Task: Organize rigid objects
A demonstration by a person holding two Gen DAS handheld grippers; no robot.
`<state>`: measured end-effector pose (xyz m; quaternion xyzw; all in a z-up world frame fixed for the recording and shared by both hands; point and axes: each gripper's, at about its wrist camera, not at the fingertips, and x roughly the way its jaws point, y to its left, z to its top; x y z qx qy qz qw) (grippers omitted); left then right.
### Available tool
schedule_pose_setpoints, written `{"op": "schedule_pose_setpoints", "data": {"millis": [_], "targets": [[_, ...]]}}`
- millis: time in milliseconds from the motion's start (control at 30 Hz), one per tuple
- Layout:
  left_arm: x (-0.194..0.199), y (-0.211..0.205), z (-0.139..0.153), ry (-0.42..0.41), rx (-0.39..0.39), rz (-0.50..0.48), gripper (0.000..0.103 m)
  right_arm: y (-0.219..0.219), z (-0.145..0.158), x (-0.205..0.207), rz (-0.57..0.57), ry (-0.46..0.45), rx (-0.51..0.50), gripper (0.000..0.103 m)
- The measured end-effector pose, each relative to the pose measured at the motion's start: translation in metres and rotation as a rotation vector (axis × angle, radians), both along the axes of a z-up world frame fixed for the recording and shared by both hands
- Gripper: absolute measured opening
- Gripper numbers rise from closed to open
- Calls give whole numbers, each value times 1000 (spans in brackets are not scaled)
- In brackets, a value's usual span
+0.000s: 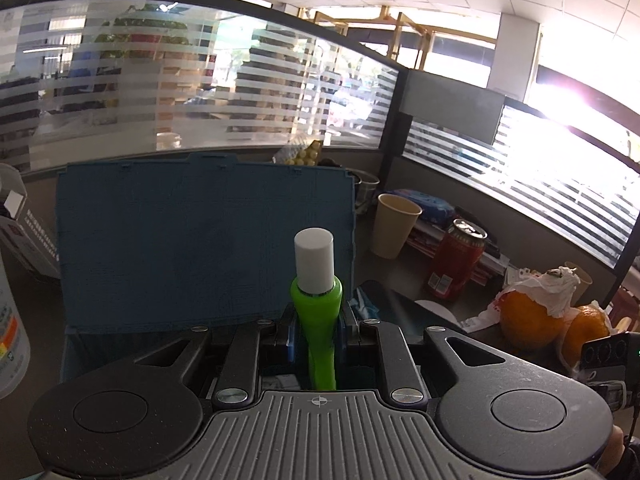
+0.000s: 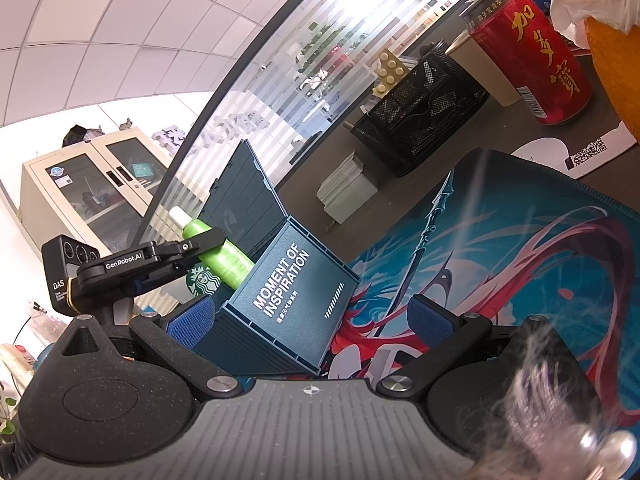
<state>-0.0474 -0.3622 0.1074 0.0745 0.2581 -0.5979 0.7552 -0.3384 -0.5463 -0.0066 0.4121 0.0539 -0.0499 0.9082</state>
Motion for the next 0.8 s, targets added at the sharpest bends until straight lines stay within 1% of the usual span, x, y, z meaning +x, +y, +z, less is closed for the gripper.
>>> {"op": "schedule_pose_setpoints", "data": {"millis": [267, 367, 433, 467, 533, 567, 633, 767, 800], "targets": [[13, 15, -14, 23, 30, 37, 23, 0, 0, 0, -1, 1, 0, 103], [19, 26, -19, 19, 41, 57, 28, 0, 0, 1, -1, 1, 0, 103], [24, 34, -20, 12, 47, 83, 38, 0, 0, 1, -1, 1, 0, 103], [26, 38, -20, 12, 46, 93, 40, 0, 0, 1, -1, 1, 0, 103], [31, 49, -18, 12, 38, 114, 50, 0, 0, 1, -1, 1, 0, 103], [32, 53, -16, 6, 36, 122, 53, 0, 0, 1, -1, 1, 0, 103], [32, 61, -11, -14, 30, 134, 65, 0, 0, 1, -1, 2, 0, 103], [32, 77, -4, -29, 17, 153, 71, 0, -1, 1, -1, 2, 0, 103], [31, 80, -3, -31, 14, 159, 76, 0, -1, 1, -1, 2, 1, 103]]}}
